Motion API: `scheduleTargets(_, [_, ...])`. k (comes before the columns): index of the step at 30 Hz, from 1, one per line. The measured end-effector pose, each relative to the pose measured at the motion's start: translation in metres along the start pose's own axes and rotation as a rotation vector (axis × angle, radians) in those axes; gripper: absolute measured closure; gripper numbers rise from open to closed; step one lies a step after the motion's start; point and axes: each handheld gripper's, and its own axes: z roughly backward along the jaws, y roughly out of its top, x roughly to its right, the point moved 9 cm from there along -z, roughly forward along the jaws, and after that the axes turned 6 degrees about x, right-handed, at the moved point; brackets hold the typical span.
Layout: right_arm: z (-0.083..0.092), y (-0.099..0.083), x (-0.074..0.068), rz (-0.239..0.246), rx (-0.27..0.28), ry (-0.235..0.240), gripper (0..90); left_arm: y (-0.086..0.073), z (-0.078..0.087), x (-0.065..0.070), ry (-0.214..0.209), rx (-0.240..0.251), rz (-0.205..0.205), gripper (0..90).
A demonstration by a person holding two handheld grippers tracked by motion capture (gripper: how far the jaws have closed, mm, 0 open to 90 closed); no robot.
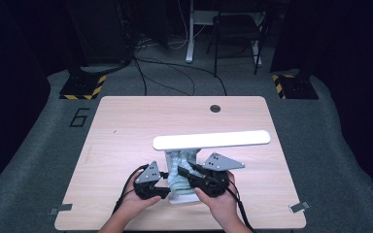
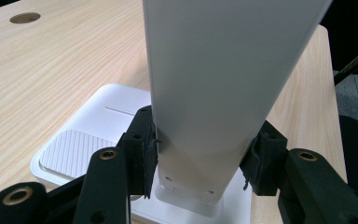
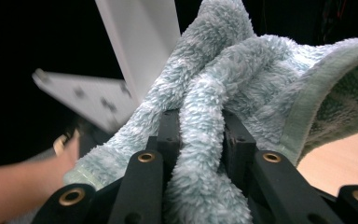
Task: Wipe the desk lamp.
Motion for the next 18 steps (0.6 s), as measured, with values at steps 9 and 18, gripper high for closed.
scheduleTargets(9, [0.015, 0.044, -0.013, -0.013, 0.138, 0.042, 72.3, 0.0, -0.001, 0.0, 0.006, 0.002, 0.005, 52.4])
scheduleTargets(18, [0.007, 0.02, -0.008, -0.012, 0.07, 0.033, 72.3, 0.0, 0.0, 0.0, 0.013, -0.011, -0.005, 52.6])
